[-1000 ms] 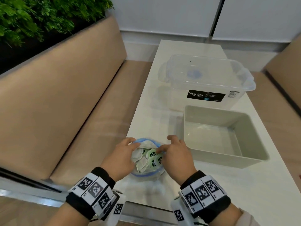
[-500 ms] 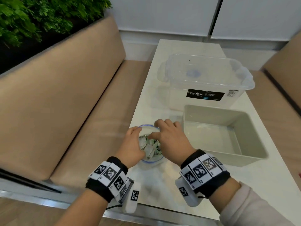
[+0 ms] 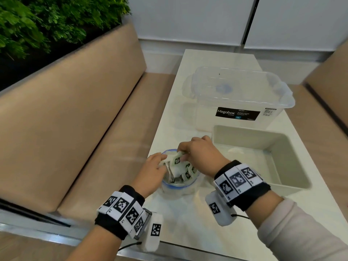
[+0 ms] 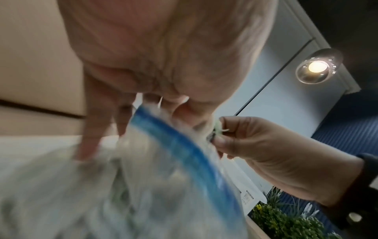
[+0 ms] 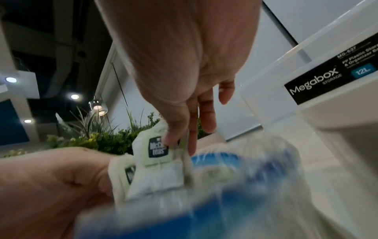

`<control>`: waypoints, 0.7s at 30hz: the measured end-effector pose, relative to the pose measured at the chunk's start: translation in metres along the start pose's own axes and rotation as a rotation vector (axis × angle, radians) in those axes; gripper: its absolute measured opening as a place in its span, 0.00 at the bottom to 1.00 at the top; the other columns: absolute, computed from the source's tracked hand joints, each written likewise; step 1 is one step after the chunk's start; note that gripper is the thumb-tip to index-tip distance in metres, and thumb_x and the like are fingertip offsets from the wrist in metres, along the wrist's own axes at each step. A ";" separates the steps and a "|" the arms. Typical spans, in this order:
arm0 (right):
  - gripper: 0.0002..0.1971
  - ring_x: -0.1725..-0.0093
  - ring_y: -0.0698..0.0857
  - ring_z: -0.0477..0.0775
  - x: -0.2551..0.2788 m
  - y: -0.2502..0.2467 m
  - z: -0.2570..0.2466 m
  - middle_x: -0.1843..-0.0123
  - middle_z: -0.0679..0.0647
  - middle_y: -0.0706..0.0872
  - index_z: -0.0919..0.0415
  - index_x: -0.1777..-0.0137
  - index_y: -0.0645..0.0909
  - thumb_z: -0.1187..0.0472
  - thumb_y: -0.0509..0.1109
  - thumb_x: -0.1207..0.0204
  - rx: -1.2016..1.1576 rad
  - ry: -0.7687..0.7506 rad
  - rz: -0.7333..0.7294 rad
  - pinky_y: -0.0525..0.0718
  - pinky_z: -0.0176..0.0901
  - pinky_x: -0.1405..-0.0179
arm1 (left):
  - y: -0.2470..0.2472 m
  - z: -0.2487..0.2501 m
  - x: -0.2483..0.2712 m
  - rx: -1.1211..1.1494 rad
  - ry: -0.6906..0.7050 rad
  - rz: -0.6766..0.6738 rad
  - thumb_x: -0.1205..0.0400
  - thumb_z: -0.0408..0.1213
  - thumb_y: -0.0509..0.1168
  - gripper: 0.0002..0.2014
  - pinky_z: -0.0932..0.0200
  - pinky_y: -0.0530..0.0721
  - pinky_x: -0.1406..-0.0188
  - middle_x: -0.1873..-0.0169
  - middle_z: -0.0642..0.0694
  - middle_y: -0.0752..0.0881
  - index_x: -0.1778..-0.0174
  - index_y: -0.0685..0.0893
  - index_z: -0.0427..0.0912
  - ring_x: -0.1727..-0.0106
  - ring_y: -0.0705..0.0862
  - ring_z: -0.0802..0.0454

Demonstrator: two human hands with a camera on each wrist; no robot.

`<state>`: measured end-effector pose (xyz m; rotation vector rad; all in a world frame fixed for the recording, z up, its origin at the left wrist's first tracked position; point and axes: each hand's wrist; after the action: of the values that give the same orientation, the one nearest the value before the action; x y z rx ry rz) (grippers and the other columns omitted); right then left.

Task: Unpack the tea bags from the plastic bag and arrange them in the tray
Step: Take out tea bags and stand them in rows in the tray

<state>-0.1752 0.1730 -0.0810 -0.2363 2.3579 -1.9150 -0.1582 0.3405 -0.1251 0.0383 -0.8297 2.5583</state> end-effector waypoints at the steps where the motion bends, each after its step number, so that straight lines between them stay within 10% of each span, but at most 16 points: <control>1: 0.07 0.49 0.79 0.50 0.000 -0.006 0.001 0.55 0.46 0.87 0.49 0.45 0.81 0.56 0.65 0.20 -0.047 0.016 0.014 0.63 0.46 0.41 | -0.004 0.001 0.001 0.015 -0.001 0.007 0.17 0.29 0.53 0.20 0.68 0.60 0.31 0.24 0.46 0.66 0.29 0.75 0.41 0.24 0.65 0.55; 7: 0.05 0.54 0.81 0.49 0.005 -0.050 0.001 0.59 0.44 0.87 0.51 0.49 0.84 0.56 0.71 0.24 -0.274 0.059 0.045 0.66 0.42 0.41 | -0.024 0.026 0.006 0.259 0.229 0.085 0.30 0.62 0.59 0.25 0.57 0.68 0.26 0.29 0.60 0.74 0.38 0.77 0.62 0.27 0.70 0.63; 15: 0.06 0.71 0.75 0.42 0.013 -0.074 0.006 0.73 0.44 0.78 0.47 0.55 0.81 0.59 0.73 0.27 -0.495 0.091 0.104 0.72 0.35 0.67 | -0.009 0.062 -0.002 0.642 0.131 -0.229 0.18 0.31 0.63 0.13 0.54 0.88 0.51 0.46 0.44 0.87 0.38 0.77 0.43 0.46 0.88 0.47; 21: 0.07 0.68 0.80 0.45 0.024 -0.074 0.025 0.69 0.45 0.84 0.47 0.63 0.82 0.56 0.79 0.33 -0.538 0.184 0.207 0.78 0.39 0.63 | 0.016 0.074 -0.003 0.718 0.122 -0.222 0.23 0.39 0.66 0.14 0.58 0.88 0.61 0.50 0.46 0.88 0.42 0.79 0.44 0.50 0.89 0.52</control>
<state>-0.1900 0.1299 -0.0127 0.1532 2.8447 -1.2321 -0.1703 0.2855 -0.0738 0.1807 0.1590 2.4757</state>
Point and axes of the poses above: each hand's wrist, its own x-axis away from the middle knuckle, its own y-axis out of the palm, z = x × y
